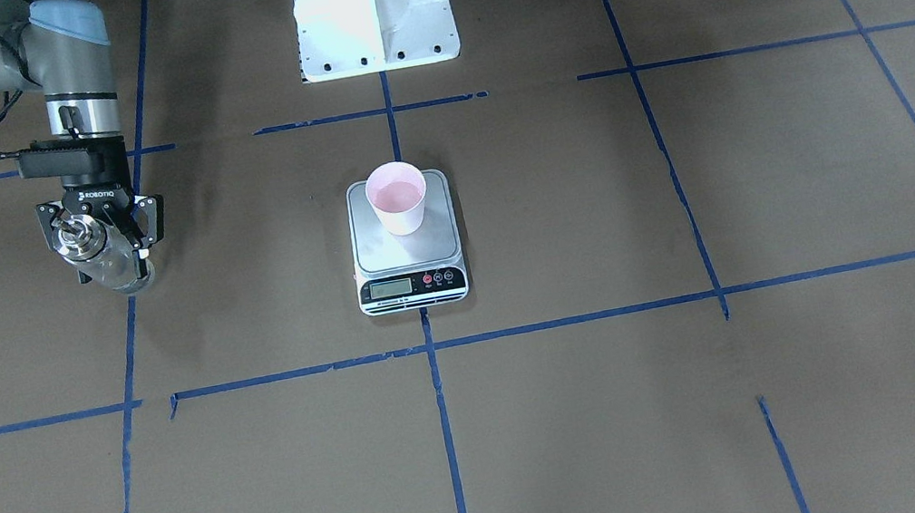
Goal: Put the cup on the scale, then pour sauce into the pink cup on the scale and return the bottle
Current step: 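Lower the dispenser to its original spot with the right gripper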
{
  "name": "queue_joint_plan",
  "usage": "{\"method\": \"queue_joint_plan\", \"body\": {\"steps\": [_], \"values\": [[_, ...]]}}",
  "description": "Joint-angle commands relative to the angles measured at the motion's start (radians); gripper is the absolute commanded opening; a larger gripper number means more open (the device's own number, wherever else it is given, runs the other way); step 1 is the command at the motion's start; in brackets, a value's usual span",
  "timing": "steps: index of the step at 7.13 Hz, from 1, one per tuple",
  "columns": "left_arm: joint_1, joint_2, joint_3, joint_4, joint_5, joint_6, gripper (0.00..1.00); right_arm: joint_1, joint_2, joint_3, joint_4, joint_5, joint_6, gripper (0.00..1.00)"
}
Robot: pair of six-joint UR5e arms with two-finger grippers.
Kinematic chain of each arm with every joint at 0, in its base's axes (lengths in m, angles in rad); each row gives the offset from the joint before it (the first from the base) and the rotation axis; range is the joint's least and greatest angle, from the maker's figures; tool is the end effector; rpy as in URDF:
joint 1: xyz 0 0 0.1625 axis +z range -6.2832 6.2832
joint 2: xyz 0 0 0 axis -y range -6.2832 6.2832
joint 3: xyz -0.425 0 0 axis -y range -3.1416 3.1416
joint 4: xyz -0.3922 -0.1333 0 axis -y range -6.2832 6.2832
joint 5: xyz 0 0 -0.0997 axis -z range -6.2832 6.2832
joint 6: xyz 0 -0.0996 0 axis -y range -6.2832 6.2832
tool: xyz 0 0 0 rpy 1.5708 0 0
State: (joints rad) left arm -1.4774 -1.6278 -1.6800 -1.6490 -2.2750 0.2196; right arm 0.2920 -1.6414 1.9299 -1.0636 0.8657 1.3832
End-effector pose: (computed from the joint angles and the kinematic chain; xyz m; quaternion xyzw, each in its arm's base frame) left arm -0.0195 -0.5302 0.5714 0.1358 0.3344 0.1867 0.9137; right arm -0.3931 -0.3248 0.4567 0.3956 -0.2776 0.1787 0.8570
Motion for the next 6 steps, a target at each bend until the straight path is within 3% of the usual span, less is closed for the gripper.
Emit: {"method": "queue_joint_plan", "body": {"steps": [1,6], "values": [[0.000,-0.001,0.000,0.000,0.000,0.000,1.00,0.001,-0.003,-0.005,0.001,0.001,0.039,0.00],[0.000,-0.004,0.002,0.000,0.002,0.000,1.00,0.004,0.002,-0.032,0.001,0.001,0.050,0.00]]}}
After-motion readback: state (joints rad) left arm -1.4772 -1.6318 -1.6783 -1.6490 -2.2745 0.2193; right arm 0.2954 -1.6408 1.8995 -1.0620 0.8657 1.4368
